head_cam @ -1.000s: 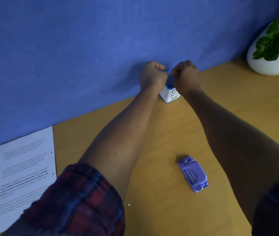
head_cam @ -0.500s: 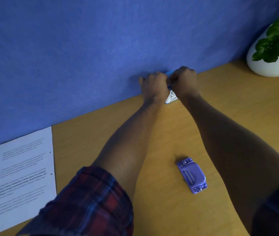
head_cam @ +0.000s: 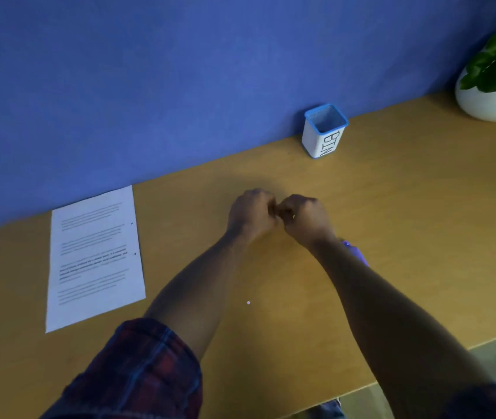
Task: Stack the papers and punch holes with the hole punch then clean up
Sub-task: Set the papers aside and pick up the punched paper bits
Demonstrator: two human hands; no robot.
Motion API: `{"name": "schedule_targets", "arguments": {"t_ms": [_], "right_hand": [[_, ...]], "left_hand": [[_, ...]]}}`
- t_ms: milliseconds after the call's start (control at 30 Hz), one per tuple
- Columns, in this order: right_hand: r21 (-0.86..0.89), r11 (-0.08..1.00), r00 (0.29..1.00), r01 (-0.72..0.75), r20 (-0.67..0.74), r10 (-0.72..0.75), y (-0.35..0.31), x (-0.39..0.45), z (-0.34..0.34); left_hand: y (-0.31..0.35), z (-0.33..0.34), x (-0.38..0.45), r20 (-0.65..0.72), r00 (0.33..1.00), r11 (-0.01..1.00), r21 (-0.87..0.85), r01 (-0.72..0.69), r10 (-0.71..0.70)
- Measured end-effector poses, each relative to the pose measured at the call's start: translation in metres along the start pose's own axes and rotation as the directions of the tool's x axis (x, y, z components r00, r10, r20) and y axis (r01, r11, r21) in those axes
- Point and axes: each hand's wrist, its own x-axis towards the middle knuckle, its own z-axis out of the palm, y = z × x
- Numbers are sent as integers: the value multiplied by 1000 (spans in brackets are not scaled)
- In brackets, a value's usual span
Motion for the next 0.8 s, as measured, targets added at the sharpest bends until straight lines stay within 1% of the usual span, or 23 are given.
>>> {"name": "schedule_targets", "arguments": {"t_ms": [67, 167, 233, 300, 400, 533, 700, 800], "right_hand": [[0, 1000, 993, 9, 114, -9, -7, -22, 9], [-11, 1000, 972, 8, 237, -5, -16, -52, 18], [-26, 999, 950, 31, 310, -21, -20, -69, 24], [-45, 997, 931, 63, 362, -42, -24, -84, 30], [-68, 994, 929, 91, 364, -60, -31, -107, 37], [-122, 986, 953, 110, 294, -70, -40, -129, 45], [-177, 976, 958, 122, 278, -70, -48, -142, 54], [-190, 973, 962, 128, 262, -75, -54, -144, 60]], "left_hand": [[-17, 0, -31, 28, 999, 999, -32, -20, 21], [-39, -1, -73, 7, 998, 995, -73, -68, 69], [-51, 1, -98, 10, 997, 994, -78, -71, 72], [-61, 4, -119, 61, 997, 996, -81, -46, 51], [-71, 10, -148, 100, 995, 994, -105, 25, -14], [-72, 23, -174, 94, 992, 980, -174, 99, -84], [-69, 32, -187, 43, 983, 932, -313, 184, -180], [-71, 33, -188, 51, 978, 920, -334, 206, -200]]}}
